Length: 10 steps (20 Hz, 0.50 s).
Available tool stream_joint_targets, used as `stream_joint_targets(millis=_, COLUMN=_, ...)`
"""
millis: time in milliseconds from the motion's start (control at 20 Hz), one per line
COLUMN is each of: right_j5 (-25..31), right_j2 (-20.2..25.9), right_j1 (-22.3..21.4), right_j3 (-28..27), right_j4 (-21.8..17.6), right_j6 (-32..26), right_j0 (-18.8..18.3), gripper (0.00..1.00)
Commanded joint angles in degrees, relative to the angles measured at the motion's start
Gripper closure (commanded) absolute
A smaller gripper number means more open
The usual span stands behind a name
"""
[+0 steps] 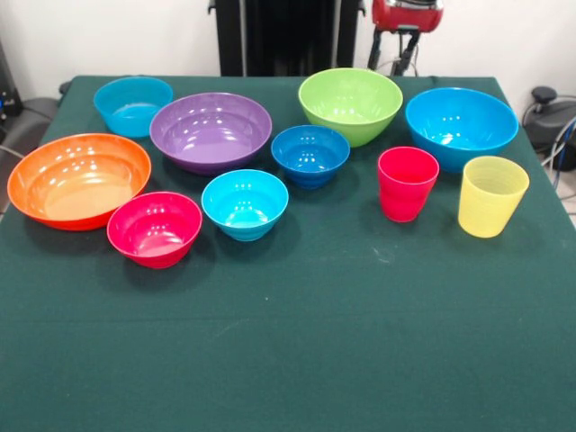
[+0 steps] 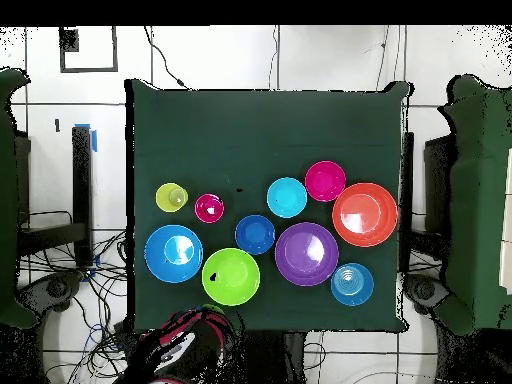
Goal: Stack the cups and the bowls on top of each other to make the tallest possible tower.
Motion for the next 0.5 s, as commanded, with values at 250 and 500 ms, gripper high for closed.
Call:
stream_joint_targets(millis=250, right_j5=9.0, right_j2=7.7, right_j1=-4.2, right_j3=-0.2, right_j4=-1.9, right_j6=-0.3, right_j0=-1.6, gripper=0.00)
stream_joint_targets(millis=500, right_j5=10.1, right_j2=7.7, right_j1=-4.3, right_j3=-1.2, right_j4=-2.2, right_j6=-0.7, right_j0=-1.9, gripper=0.00)
